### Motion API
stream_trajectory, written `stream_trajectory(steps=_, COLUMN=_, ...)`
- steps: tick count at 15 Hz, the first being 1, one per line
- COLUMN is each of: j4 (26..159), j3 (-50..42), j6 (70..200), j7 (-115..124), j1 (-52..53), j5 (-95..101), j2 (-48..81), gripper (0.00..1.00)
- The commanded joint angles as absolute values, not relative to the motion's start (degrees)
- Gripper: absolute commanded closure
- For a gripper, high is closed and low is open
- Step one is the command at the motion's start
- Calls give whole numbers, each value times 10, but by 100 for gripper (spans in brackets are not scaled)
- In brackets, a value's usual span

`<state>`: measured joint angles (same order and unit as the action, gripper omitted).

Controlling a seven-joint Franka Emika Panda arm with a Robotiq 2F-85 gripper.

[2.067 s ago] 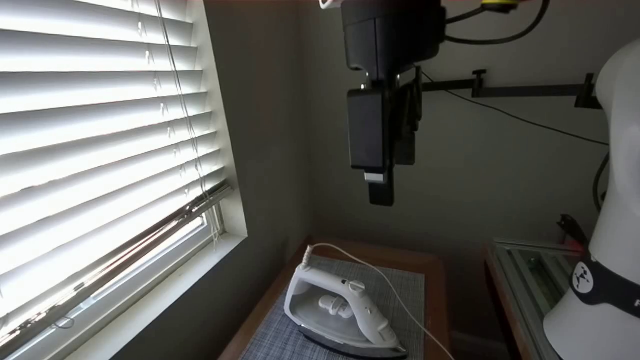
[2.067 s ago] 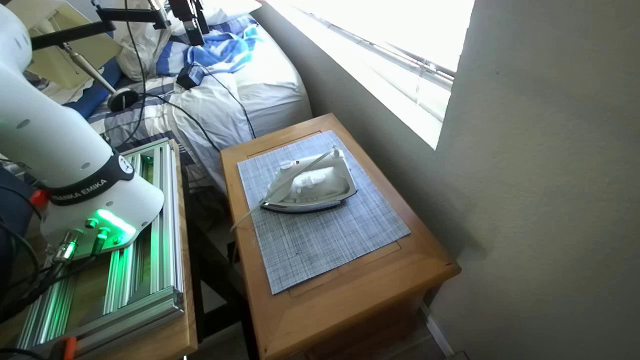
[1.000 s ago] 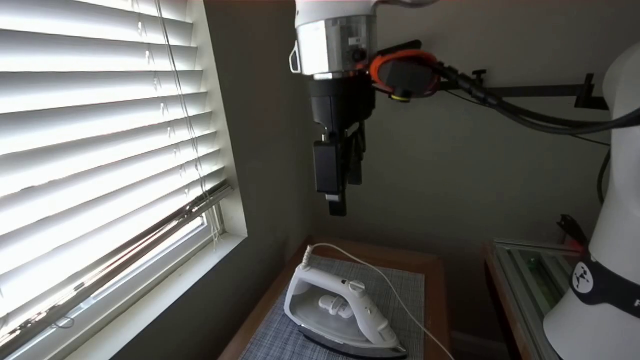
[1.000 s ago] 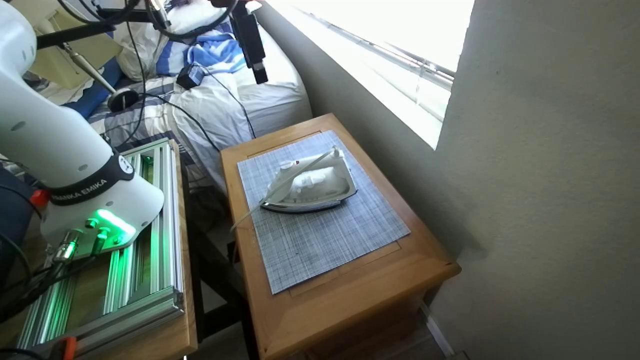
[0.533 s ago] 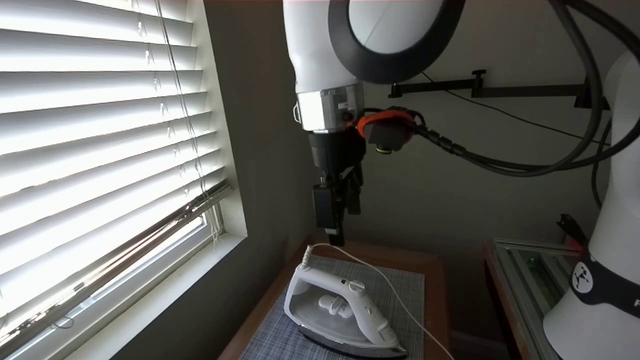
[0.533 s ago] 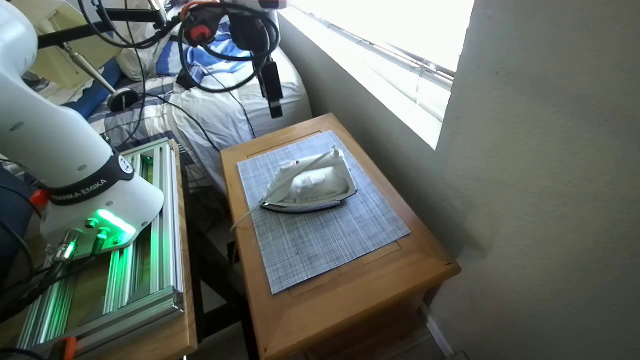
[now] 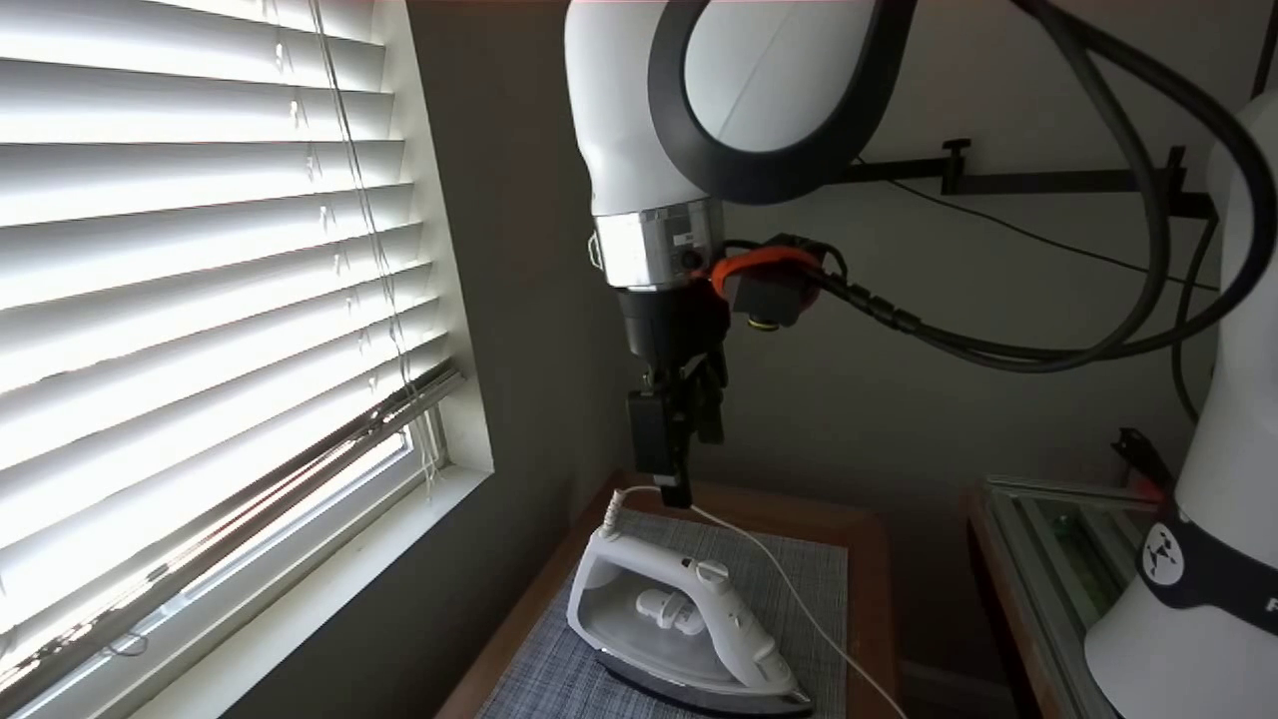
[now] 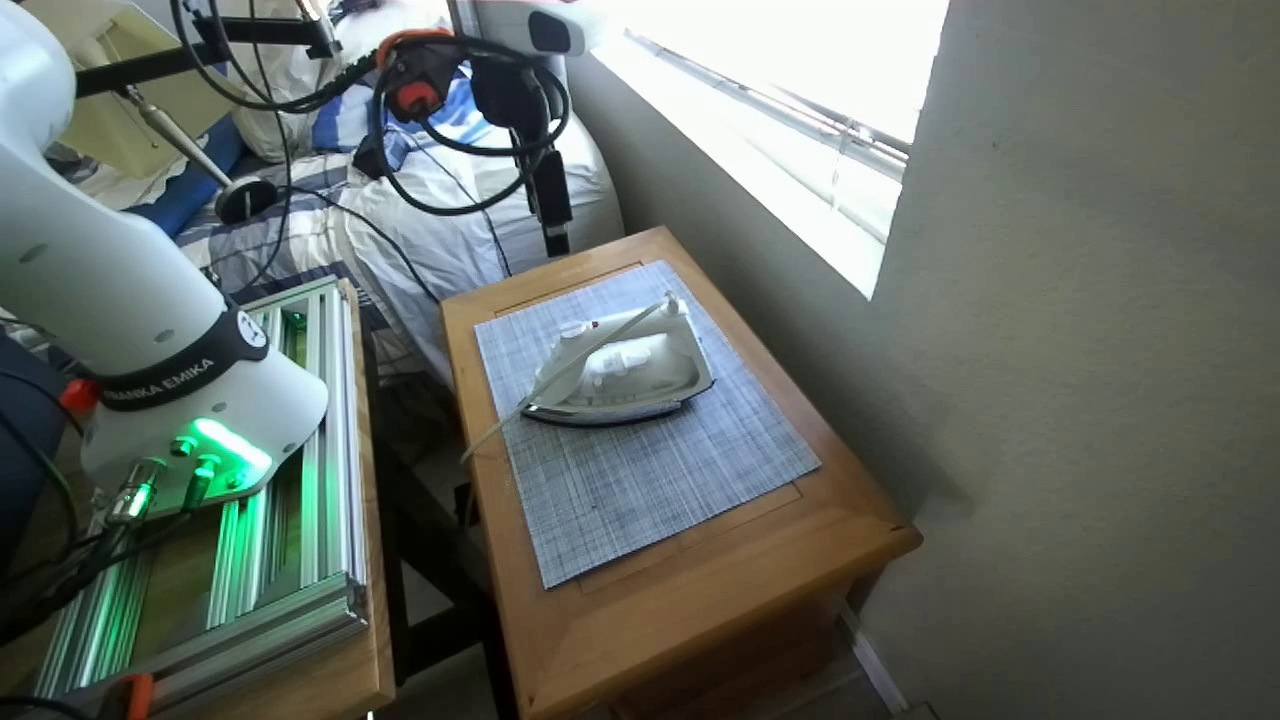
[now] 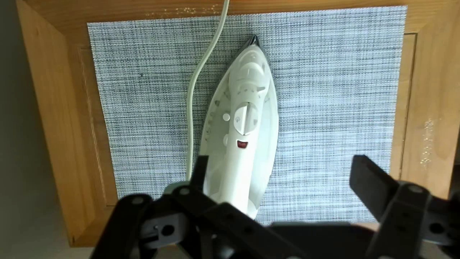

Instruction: Press a button on the pressing iron

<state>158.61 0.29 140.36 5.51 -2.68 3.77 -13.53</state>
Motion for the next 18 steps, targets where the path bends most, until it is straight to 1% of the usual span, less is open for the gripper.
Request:
stream_trajectory(steps=1, j4=1586, j3=7, j6=1432, j7=98, j1=-34, j5=44, j2=-116, gripper=0)
stream_trajectory(steps=4, j4=1586, j3=6, j6=1450, j7=118, j1=-30, j5=31, j2=-99, gripper=0)
stream_trajectory(steps=5, j4=1586, j3=5, j6=1457, j7=123, j1=-31, j5=34, j2=-92, gripper=25)
stream_trajectory(steps=6, j4=1586, j3=6, j6=1465, j7=133, j1=-34, j5=41, j2=-83, gripper=26)
stream_trajectory(steps=10, j4=1586, j3=2, j6=1491, j7=124, j1=-28, j5=34, j2=-51, gripper=56)
stream_trajectory(steps=12, j4=1586, j3=-1, j6=1513, j7=108, j1=-25, j5=27, j2=-32, gripper=68)
stream_trajectory(steps=16, j4=1586, j3=-4, j6=1560, j7=89, j1=-23, j5=20, j2=4, gripper=96)
stream_trajectory(steps=18, j4=1586, j3=-6, j6=1576, j7=74, j1=-24, j5=13, j2=22, gripper=100)
